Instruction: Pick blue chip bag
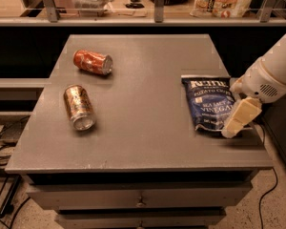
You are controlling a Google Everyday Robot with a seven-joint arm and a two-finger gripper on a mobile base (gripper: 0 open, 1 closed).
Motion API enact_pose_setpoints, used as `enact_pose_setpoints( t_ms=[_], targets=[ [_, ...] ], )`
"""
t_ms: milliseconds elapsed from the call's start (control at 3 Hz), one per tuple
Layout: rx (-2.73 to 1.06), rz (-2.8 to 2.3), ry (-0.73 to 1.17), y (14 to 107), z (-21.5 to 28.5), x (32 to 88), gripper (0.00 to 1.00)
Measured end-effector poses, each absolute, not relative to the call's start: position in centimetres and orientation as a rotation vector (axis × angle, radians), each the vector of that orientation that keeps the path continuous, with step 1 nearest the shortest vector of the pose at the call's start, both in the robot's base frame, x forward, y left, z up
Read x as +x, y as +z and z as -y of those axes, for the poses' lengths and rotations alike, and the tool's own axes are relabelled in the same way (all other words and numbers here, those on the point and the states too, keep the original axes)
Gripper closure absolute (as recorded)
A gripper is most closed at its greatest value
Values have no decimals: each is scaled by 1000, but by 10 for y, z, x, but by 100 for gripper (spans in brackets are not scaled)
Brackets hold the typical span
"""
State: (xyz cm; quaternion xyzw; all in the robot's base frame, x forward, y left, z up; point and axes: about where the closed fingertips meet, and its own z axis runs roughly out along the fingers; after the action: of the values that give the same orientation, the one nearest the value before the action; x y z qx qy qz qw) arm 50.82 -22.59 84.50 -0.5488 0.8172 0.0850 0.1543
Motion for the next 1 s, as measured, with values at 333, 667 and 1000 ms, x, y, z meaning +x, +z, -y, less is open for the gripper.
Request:
enact_pose_setpoints(
  t_ms=[333,667,1000],
  targets=[
    [-1584,-2335,246,842,223,511,36],
    [-1596,-2309,244,847,218,513,58],
    [-1609,-2253,221,870,210,515,90]
  ],
)
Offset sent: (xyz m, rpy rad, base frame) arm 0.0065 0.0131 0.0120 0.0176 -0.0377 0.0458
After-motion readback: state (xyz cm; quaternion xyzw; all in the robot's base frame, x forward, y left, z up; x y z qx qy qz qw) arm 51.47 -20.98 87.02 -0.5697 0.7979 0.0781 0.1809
